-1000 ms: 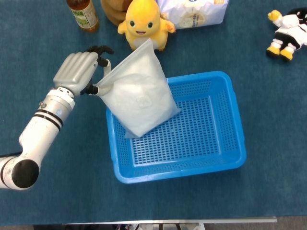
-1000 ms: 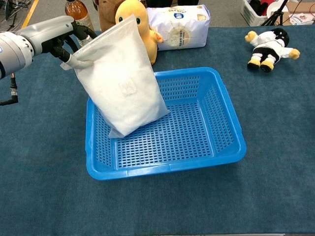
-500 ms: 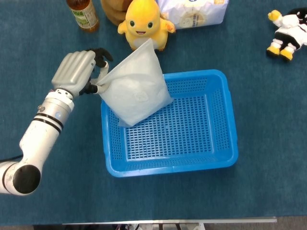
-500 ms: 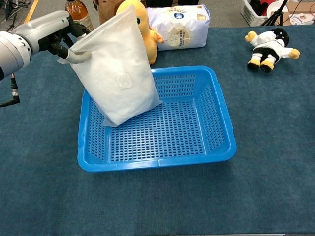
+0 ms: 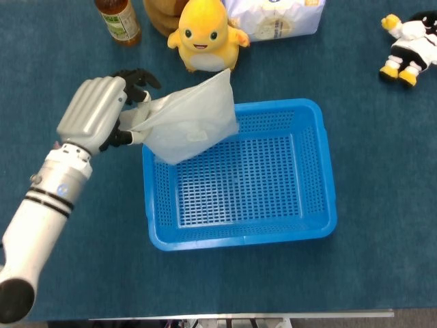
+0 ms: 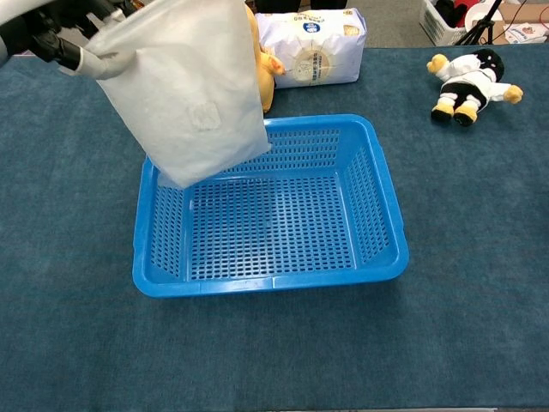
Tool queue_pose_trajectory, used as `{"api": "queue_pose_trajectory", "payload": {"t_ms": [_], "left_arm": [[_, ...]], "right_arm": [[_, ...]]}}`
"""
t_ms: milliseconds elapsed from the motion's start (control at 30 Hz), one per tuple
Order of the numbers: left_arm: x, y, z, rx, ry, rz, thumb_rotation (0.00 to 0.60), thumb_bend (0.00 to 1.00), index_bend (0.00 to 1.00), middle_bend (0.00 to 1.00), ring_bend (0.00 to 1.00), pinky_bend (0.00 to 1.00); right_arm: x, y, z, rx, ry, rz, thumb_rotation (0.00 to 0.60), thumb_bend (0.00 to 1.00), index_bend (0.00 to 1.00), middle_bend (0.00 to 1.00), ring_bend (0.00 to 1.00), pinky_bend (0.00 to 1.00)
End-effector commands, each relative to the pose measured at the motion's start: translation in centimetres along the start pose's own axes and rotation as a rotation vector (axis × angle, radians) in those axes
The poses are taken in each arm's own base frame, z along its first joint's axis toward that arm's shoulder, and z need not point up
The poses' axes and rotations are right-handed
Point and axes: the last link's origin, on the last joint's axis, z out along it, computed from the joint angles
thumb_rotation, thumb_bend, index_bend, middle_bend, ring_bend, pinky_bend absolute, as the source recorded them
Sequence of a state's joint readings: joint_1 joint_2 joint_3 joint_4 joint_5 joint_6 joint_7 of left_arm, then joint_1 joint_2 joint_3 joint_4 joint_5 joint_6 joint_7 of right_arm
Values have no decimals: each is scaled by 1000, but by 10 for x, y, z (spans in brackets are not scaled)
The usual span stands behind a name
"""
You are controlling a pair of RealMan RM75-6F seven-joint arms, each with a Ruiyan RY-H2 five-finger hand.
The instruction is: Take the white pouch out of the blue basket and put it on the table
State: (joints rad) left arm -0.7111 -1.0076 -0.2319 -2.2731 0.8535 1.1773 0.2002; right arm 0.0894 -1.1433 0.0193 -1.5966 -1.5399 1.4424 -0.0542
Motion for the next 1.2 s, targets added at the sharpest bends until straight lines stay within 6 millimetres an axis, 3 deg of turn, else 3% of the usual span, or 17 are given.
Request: {"api": "queue_pose_trajectory", "payload": {"t_ms": [33, 333, 533, 733, 800, 867, 1033, 1100, 1200], "left_arm": [[21, 11, -19, -36, 106, 26, 600, 673, 929, 338, 291, 426], [44, 4, -45, -10, 390, 307, 600, 681, 934, 344, 294, 428], [43, -24, -57, 125, 432, 373, 600, 681, 935, 347, 295, 428], [37, -66, -69, 271, 381, 425, 600, 679, 908, 343, 295, 428], [34, -79, -73, 306, 376, 423, 600, 672, 830, 333, 293, 427], [32, -92, -77, 338, 360, 435, 600, 634, 680, 308, 279, 426], [31, -110, -78, 387, 328, 470, 600, 270, 71, 123, 217, 426], [32, -114, -77, 390, 335, 455, 600, 188, 7, 75, 201, 426], [34, -118, -76, 381, 355, 434, 600, 111, 0, 24, 185, 426]], "right_arm": [[0, 0, 0, 0, 0, 1, 600, 0, 299, 282, 248, 448], [-1, 0, -1, -1, 1, 6, 600, 0, 299, 282, 248, 448], [-1, 2, -2, -7, 0, 5, 600, 0, 299, 282, 248, 448], [-2, 3, -3, -13, -2, 3, 600, 0, 299, 282, 248, 448], [-2, 3, -3, -16, -5, 1, 600, 0, 299, 282, 248, 448], [-3, 3, -3, -17, -8, -2, 600, 0, 299, 282, 249, 448], [-2, 2, -2, -16, -8, -6, 600, 0, 299, 282, 248, 448], [-1, 2, -1, -15, -8, -8, 600, 0, 299, 282, 248, 448], [-2, 1, -1, -16, -10, -8, 600, 0, 299, 282, 248, 448]]}}
